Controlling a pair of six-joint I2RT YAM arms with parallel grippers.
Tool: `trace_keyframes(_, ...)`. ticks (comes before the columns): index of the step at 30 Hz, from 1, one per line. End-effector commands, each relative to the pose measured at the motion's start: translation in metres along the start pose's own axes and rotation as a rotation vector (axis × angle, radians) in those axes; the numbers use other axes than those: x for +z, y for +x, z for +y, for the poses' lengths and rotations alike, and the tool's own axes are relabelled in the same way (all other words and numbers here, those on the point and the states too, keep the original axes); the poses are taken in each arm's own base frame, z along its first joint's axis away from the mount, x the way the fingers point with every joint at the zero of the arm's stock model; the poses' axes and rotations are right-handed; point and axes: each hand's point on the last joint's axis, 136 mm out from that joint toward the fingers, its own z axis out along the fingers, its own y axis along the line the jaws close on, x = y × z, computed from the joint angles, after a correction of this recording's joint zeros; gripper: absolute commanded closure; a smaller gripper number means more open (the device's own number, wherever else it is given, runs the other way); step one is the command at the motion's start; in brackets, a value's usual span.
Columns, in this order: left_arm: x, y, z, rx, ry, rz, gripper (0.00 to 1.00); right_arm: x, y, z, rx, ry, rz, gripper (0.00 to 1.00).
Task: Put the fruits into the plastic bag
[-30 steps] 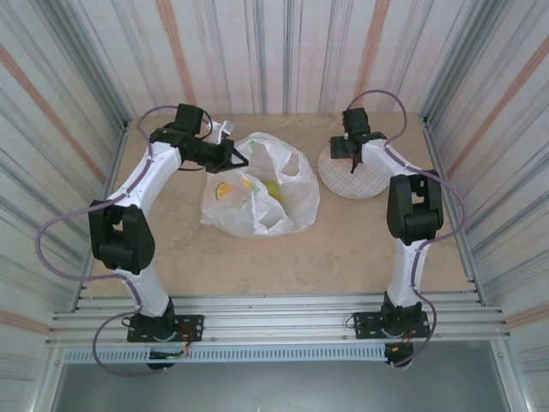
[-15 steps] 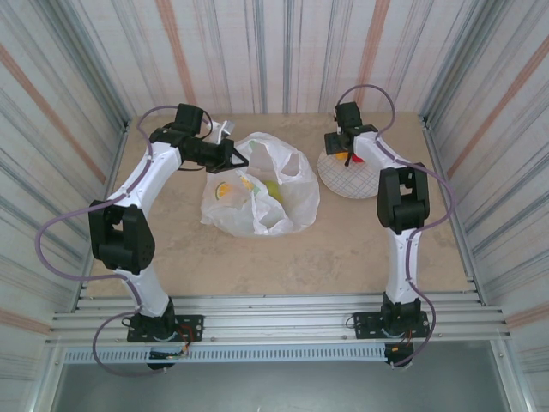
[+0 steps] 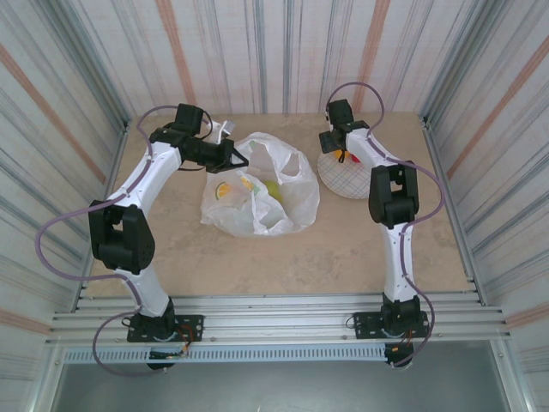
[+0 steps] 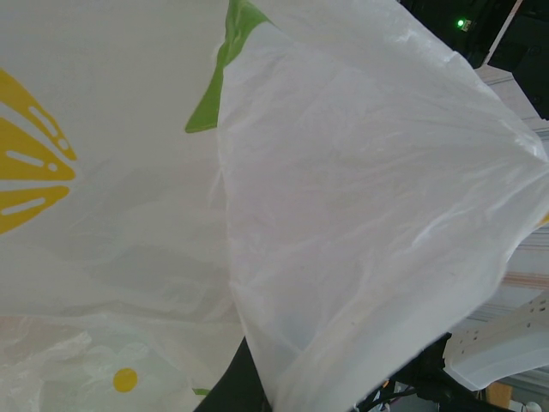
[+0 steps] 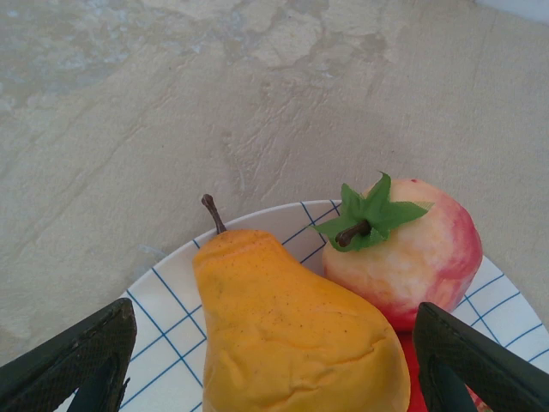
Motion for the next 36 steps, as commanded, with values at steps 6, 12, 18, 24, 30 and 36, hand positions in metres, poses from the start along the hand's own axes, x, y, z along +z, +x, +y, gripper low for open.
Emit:
trace_keyframes(6, -0.003, 0.004, -0.008, 0.013, 0.019, 0.001, 1.0, 0.012, 0.01, 0.0, -0.096, 0.035, 0.065, 0.16)
trace_keyframes(12, -0.003, 0.003, -0.008, 0.013, 0.019, 0.0, 1.0, 0.013, 0.013, 0.007, -0.124, 0.016, 0.075, 0.18)
trace_keyframes(18, -0.003, 0.003, -0.008, 0.013, 0.019, 0.0, 1.0, 0.017, 0.02, 0.012, -0.147, 0.007, 0.098, 0.19)
trace_keyframes(24, -0.002, 0.004, -0.008, 0.012, 0.019, 0.003, 1.0, 0.021, 0.028, 0.012, -0.16, 0.013, 0.124, 0.19)
trace_keyframes(30, -0.002, 0.004, -0.008, 0.013, 0.02, 0.004, 1.0, 0.018, 0.026, 0.012, -0.153, 0.012, 0.12, 0.27)
trace_keyframes(36, -0.002, 0.004, -0.008, 0.011, 0.021, 0.006, 1.0, 0.0, 0.014, 0.013, -0.099, -0.029, 0.083, 0.35)
